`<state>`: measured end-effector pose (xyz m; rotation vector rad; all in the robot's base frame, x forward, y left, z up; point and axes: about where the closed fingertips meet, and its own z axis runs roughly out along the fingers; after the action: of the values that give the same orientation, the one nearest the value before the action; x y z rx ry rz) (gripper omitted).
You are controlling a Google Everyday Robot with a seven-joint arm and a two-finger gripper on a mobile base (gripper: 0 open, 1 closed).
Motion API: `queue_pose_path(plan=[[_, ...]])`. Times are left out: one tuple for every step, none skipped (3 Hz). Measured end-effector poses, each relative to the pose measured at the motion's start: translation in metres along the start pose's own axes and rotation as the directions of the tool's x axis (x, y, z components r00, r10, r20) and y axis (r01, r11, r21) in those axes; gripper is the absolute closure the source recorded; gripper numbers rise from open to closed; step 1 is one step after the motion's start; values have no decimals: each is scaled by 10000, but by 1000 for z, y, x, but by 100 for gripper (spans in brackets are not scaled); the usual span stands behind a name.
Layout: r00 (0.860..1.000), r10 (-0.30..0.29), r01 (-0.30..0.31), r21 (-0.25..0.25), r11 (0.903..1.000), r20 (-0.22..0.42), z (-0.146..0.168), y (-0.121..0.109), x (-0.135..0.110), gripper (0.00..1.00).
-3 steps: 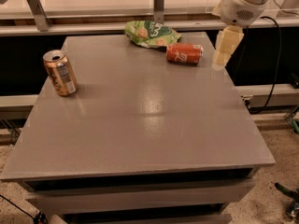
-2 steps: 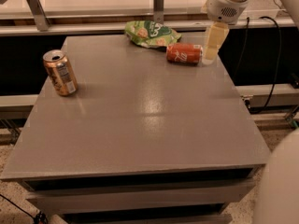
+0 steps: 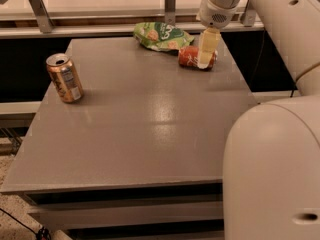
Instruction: Place coke can upright
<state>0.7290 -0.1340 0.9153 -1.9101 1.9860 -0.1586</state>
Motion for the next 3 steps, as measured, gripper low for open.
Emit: queue_pose_path(plan=[[9998, -162, 164, -207, 9997, 112, 18, -3, -14, 0], [9997, -141, 148, -431, 9990, 178, 39, -2, -20, 0], [10000, 9, -6, -663, 9978, 45, 59, 2, -19, 0]])
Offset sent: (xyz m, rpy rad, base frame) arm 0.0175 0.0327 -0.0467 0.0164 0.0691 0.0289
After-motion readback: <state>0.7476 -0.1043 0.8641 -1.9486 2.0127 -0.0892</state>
